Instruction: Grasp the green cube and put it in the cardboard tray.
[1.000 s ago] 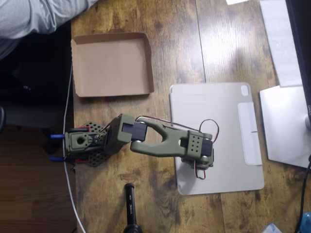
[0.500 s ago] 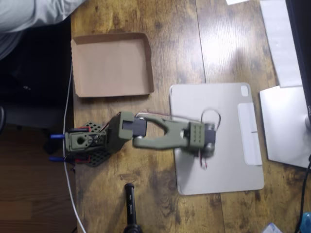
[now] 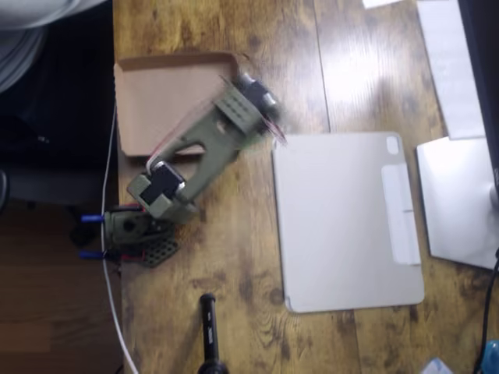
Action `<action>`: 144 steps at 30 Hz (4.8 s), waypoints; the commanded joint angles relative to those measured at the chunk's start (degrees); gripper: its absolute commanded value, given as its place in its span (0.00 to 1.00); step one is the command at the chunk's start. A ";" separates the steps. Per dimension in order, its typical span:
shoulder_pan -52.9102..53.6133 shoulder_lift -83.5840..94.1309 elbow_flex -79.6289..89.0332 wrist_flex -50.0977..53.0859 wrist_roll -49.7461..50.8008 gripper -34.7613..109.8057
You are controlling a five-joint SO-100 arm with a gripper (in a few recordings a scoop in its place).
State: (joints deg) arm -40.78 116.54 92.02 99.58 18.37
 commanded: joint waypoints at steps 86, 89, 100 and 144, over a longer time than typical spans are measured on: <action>29.36 -1.58 7.03 0.09 -15.73 0.30; 34.01 0.35 7.73 2.90 -16.52 0.30; 43.86 -9.32 11.95 3.43 -13.71 0.28; 49.39 -11.78 11.95 3.60 -19.16 0.28</action>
State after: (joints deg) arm 8.44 104.77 103.89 102.48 -0.18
